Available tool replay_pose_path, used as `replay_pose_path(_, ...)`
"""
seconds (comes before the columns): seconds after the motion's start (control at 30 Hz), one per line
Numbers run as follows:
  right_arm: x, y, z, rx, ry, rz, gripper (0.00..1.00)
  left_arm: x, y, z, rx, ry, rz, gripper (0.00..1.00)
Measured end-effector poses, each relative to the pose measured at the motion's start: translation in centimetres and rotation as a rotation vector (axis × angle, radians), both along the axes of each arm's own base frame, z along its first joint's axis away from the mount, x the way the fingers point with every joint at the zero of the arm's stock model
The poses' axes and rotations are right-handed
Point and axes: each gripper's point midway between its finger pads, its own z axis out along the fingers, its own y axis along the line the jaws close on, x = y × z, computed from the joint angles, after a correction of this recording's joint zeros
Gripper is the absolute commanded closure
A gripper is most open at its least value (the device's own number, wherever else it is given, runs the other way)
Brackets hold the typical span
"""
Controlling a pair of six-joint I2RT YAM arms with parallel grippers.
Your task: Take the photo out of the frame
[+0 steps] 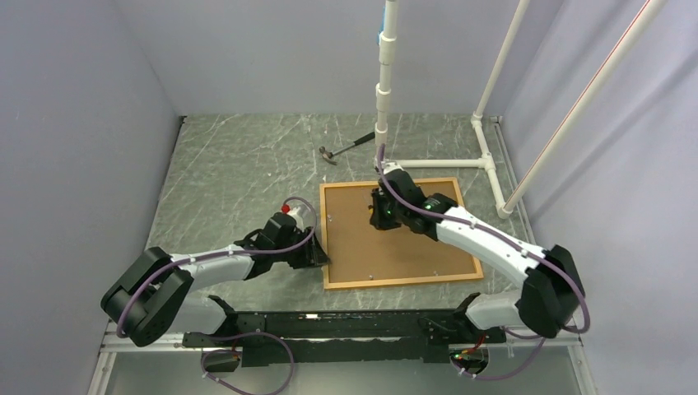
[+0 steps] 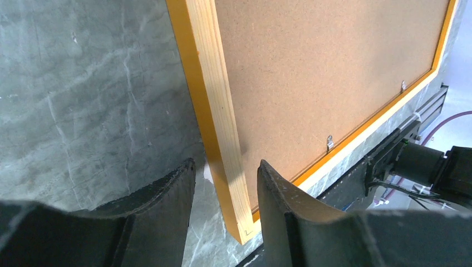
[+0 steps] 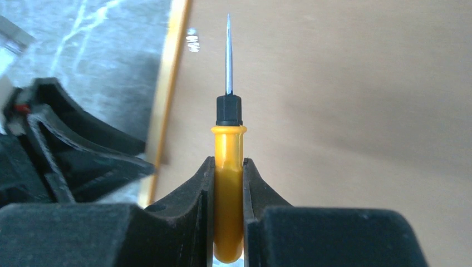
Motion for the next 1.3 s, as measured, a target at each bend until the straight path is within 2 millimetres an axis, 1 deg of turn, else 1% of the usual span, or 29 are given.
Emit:
replay_pose_path(0.07, -0.1, -2.0, -0.2, -0.037, -0.005, -0.011, 1.0, 0.1, 0.0, 0.0, 0.014, -0.003, -0.008, 0.5)
replay_pose_path(0.13, 0.1, -3.9, -1.0, -0.074, 0.017, -0.03, 1.0, 0.2, 0.0, -0.1, 0.025, -0.005, -0.015, 0.5)
replay_pose_path(0.23, 0.8, -5.3, -2.3, -0.104, 0.052, -0.042, 1.0, 0.5, -0.2, -0.1, 0.033, -0.003, -0.021, 0.5)
replay_pose_path(0.33, 1.0, -5.7, -4.1, -0.147, 0.106, -0.018, 1.0, 0.7, -0.4, -0.1, 0.035, -0.005, -0.028, 0.49)
replay_pose_path(0.4, 1.2, -5.5, -5.1, -0.171, 0.145, 0.003, 1.0, 0.7, -0.4, -0.1, 0.036, -0.005, -0.031, 0.49)
replay_pose_path(0.47, 1.1, -5.2, -5.7, -0.172, 0.168, 0.022, 1.0, 0.6, -0.4, 0.0, 0.036, -0.01, -0.038, 0.48)
replay_pose_path(0.53, 0.7, -4.9, -5.7, -0.155, 0.182, 0.038, 1.0, 0.5, -0.2, 0.1, 0.046, -0.019, -0.05, 0.44)
replay_pose_path(0.63, 0.1, -4.7, -5.1, -0.122, 0.18, 0.048, 1.0, 0.1, 0.7, 0.3, 0.081, -0.034, -0.07, 0.38)
replay_pose_path(0.7, -0.6, -4.9, -4.5, -0.099, 0.17, 0.045, 1.0, 0.2, 1.4, 0.5, 0.115, -0.04, -0.084, 0.37)
replay_pose_path(0.73, -0.9, -5.0, -4.2, -0.091, 0.164, 0.043, 1.0, 0.5, 1.6, 0.8, 0.128, -0.048, -0.088, 0.38)
replay_pose_path(0.8, -1.5, -5.2, -3.3, -0.066, 0.143, 0.038, 1.0, 1.9, 1.9, 1.9, 0.136, -0.067, -0.082, 0.39)
replay_pose_path(0.9, -2.3, -5.5, -2.3, -0.034, 0.117, 0.039, 1.0, 4.9, 1.8, 3.7, 0.132, -0.1, -0.072, 0.39)
replay_pose_path(0.97, -2.8, -5.7, -2.1, -0.025, 0.112, 0.043, 1.0, 6.5, 1.3, 4.4, 0.13, -0.115, -0.077, 0.39)
replay_pose_path(1.0, -3.1, -5.8, -2.1, -0.024, 0.115, 0.046, 1.0, 6.9, 1.1, 4.4, 0.132, -0.117, -0.082, 0.39)
replay_pose_path(1.07, -3.8, -5.9, -2.2, -0.016, 0.133, 0.06, 1.0, 6.7, 0.8, 3.8, 0.14, -0.1, -0.095, 0.39)
replay_pose_path(1.13, -4.5, -5.9, -2.3, -0.015, 0.159, 0.071, 1.0, 6.1, 0.8, 3.0, 0.154, -0.075, -0.108, 0.39)
replay_pose_path(1.23, -5.3, -6.1, -2.6, -0.023, 0.191, 0.081, 1.0, 4.5, 0.9, 1.6, 0.172, -0.037, -0.129, 0.4)
replay_pose_path(1.3, -5.4, -6.2, -2.7, -0.027, 0.199, 0.082, 1.0, 3.1, 0.8, 0.6, 0.186, -0.01, -0.146, 0.43)
